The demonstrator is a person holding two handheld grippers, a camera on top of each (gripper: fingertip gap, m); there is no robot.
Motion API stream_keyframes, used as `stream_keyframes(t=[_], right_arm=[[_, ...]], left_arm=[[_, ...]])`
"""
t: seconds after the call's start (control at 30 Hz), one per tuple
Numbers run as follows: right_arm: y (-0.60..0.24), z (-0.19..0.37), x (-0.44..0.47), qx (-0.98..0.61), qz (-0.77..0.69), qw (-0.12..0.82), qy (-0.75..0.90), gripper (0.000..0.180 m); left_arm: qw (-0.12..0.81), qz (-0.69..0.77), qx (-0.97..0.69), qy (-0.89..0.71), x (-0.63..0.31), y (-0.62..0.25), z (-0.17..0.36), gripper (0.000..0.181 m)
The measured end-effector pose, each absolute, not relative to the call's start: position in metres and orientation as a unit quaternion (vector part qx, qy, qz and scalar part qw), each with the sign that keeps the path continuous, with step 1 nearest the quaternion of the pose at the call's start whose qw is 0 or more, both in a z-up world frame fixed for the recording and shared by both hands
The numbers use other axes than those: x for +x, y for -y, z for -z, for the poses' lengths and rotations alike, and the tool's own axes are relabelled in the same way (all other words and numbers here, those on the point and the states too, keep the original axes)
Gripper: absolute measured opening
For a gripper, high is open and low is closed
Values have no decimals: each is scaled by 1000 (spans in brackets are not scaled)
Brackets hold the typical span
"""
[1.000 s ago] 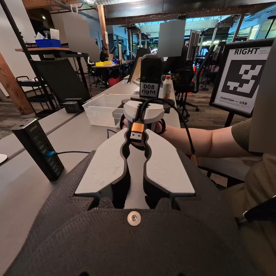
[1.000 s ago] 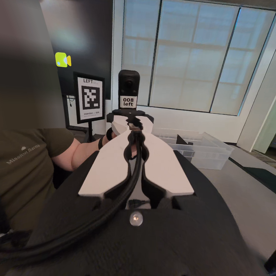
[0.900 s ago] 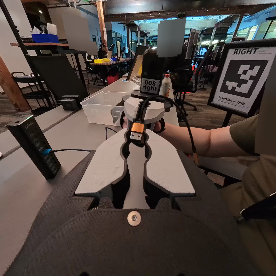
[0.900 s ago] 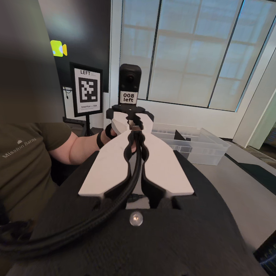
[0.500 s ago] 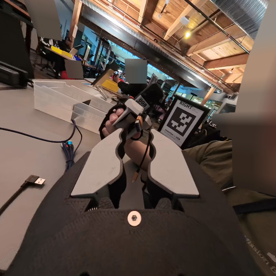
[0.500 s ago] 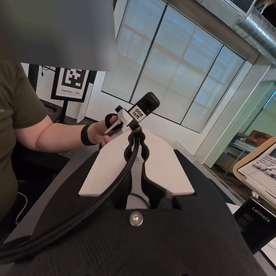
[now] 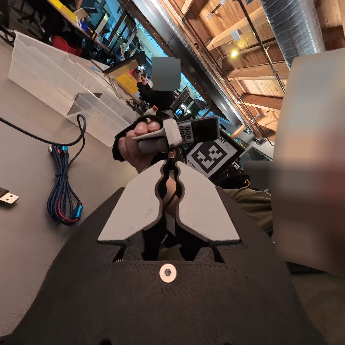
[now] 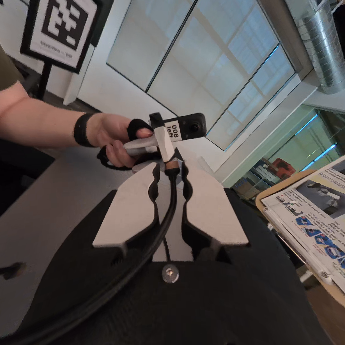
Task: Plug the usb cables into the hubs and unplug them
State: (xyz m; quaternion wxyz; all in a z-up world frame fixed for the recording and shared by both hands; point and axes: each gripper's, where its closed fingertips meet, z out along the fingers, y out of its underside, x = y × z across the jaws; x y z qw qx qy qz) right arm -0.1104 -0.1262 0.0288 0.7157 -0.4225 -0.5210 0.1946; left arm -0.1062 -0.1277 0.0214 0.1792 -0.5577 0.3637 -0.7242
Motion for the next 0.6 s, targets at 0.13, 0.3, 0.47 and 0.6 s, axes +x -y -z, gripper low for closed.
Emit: stream_keyframes(t=[0.13,0.3,0.47,0.6], right_arm=[[122,-23,-109,-432,-161,711,531,16],[120,-19,-109,-437,-148,707,536,15],[119,-15,-109,-443,-135,699,545,16],[119,-13,-109,-444,-130,696,550,16]], left_arm=[[182,715,-569,-364,-105,126,-16,3],[176,711,-577,-360,-104,124,-13,3],[176,708,-581,-360,-105,124,-10,3],[171,708,-582,-361,-105,125,-9,3]])
